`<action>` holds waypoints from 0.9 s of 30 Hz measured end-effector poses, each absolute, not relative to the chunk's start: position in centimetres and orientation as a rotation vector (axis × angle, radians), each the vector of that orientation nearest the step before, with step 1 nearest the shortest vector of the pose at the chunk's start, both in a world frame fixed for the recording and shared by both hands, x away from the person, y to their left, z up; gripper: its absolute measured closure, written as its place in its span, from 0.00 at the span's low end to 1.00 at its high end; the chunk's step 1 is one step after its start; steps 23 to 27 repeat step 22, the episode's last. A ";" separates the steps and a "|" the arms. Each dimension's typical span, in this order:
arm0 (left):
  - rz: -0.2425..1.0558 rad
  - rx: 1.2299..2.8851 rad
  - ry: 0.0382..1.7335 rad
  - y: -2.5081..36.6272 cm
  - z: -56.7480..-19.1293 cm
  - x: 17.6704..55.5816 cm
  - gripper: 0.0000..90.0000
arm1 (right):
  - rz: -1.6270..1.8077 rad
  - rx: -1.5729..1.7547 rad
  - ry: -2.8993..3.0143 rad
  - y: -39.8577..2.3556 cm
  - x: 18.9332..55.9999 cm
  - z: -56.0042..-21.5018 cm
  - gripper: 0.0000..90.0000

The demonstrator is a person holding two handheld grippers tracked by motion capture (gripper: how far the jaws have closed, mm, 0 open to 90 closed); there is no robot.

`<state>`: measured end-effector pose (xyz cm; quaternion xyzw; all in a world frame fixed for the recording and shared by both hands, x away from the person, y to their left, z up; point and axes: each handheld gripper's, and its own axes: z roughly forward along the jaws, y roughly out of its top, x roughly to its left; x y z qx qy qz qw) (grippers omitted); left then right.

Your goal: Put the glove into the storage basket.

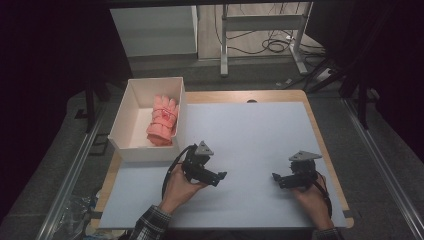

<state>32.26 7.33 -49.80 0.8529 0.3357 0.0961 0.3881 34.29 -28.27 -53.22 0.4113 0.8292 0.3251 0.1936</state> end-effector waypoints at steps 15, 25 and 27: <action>0.313 2.214 0.916 8.5 -54.6 30.7 0.03 | 0.912 1.154 2.326 -28.3 34.3 -53.2 0.01; 0.319 2.229 0.911 8.4 -54.7 30.7 0.01 | 0.912 1.153 2.326 -28.3 34.3 -53.2 0.01; 0.319 2.229 0.911 8.4 -54.7 30.7 0.01 | 0.912 1.153 2.326 -28.3 34.3 -53.2 0.01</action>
